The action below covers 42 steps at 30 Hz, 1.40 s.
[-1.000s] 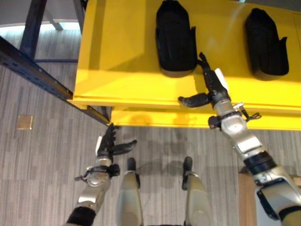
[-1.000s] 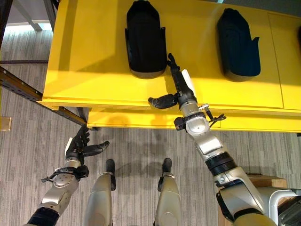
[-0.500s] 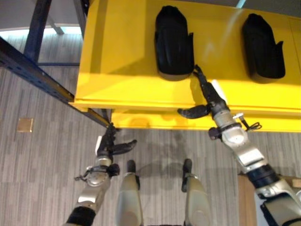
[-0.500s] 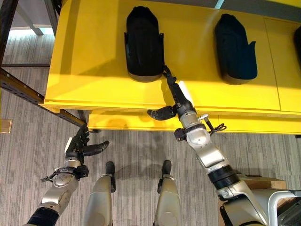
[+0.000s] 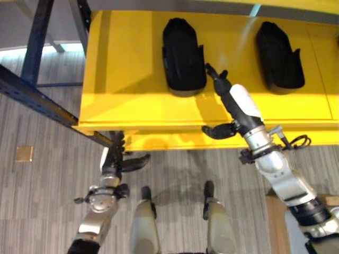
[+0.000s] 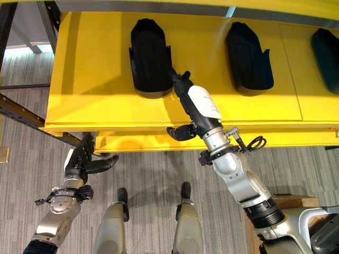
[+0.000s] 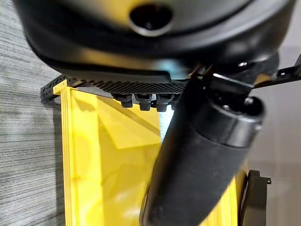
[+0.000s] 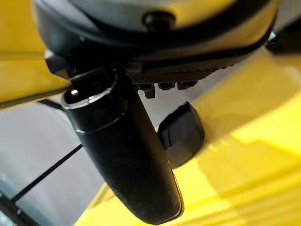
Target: Move parts from the plastic box to the shelf.
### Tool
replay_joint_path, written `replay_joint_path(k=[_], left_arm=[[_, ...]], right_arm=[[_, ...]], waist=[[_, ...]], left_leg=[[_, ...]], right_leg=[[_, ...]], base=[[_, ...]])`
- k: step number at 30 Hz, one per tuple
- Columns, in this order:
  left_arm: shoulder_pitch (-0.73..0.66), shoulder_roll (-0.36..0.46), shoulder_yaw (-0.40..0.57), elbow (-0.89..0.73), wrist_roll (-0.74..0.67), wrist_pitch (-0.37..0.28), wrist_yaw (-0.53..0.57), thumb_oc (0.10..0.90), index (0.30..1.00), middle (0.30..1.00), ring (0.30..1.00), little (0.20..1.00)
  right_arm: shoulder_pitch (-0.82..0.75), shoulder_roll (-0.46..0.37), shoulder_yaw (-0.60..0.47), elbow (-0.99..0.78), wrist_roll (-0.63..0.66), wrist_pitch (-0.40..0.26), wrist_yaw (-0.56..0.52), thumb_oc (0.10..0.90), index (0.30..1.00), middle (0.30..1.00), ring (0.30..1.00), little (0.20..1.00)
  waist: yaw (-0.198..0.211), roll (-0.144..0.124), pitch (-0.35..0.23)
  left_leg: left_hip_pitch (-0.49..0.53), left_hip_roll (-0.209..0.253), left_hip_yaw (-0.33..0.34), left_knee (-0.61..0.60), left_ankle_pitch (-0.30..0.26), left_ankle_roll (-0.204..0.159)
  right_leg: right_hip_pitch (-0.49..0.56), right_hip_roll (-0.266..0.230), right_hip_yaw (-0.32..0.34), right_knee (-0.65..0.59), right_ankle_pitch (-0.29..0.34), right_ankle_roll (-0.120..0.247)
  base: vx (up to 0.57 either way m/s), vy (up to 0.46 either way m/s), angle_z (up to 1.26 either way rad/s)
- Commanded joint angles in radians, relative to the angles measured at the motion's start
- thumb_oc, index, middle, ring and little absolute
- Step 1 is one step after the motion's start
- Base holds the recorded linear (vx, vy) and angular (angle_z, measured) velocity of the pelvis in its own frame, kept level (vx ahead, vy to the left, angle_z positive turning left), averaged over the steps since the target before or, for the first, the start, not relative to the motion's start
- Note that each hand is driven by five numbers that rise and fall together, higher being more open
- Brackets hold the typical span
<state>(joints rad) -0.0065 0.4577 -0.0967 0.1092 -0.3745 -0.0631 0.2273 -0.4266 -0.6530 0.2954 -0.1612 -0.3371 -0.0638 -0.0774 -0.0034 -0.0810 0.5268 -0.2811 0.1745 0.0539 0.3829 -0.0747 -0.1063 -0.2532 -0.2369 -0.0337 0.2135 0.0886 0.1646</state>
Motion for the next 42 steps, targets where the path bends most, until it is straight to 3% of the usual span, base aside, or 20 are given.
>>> replay_joint_path(k=[1, 14, 31, 34, 42], left_arm=[[0.026, 0.050, 0.023, -0.135, 0.065, -0.131, -0.021, 0.900, 1.000, 1.000, 1.000, 1.000], [0.072, 0.052, 0.084, -0.222, 0.098, -0.162, -0.028, 0.900, 1.000, 1.000, 1.000, 1.000], [-0.007, 0.043, 0.199, -0.371, 0.089, -0.228, 0.075, 0.900, 1.000, 1.000, 1.000, 1.000], [-0.096, 0.077, 0.233, -0.444, 0.083, -0.260, 0.119, 0.900, 1.000, 1.000, 1.000, 1.000], [-0.279, 0.125, 0.211, -0.514, 0.083, -0.296, 0.191, 0.900, 1.000, 1.000, 1.000, 1.000]], right_arm=[[-0.019, -0.016, -0.002, -0.081, -0.078, -0.089, -0.011, 0.900, 1.000, 1.000, 1.000, 1.000], [0.059, -0.015, 0.027, -0.080, -0.089, -0.110, 0.054, 0.900, 1.000, 1.000, 1.000, 1.000], [0.190, -0.006, 0.024, -0.099, -0.117, -0.119, 0.077, 0.900, 1.000, 1.000, 1.000, 1.000], [0.213, -0.008, 0.010, -0.123, -0.105, -0.122, 0.067, 0.900, 1.000, 1.000, 1.000, 1.000], [0.268, -0.002, -0.001, -0.157, -0.089, -0.118, 0.063, 0.900, 1.000, 1.000, 1.000, 1.000]], waist=[[-0.006, -0.020, -0.207], [-0.031, -0.013, -0.272], [-0.060, 0.003, -0.309], [-0.068, 0.016, -0.306], [-0.072, 0.032, -0.300]], left_leg=[[0.050, 0.031, -0.029, -0.089, 0.035, -0.003], [0.133, 0.071, 0.011, -0.198, 0.076, -0.010], [0.161, 0.090, 0.039, -0.202, 0.074, -0.024], [0.156, 0.089, 0.039, -0.201, 0.076, -0.027], [0.129, 0.091, 0.025, -0.194, 0.086, -0.034]], right_leg=[[-0.022, -0.002, 0.017, 0.015, 0.028, 0.032], [0.014, 0.035, 0.042, -0.066, 0.052, 0.039], [0.019, 0.043, 0.066, -0.063, 0.047, 0.038], [0.011, 0.039, 0.070, -0.052, 0.045, 0.040], [0.004, 0.031, 0.057, -0.052, 0.049, 0.041]], base=[[0.02, -0.017, -0.03], [0.01, -0.016, -0.09], [0.02, -0.004, -0.06], [0.01, -0.001, -0.04], [0.00, -0.015, 0.07]])
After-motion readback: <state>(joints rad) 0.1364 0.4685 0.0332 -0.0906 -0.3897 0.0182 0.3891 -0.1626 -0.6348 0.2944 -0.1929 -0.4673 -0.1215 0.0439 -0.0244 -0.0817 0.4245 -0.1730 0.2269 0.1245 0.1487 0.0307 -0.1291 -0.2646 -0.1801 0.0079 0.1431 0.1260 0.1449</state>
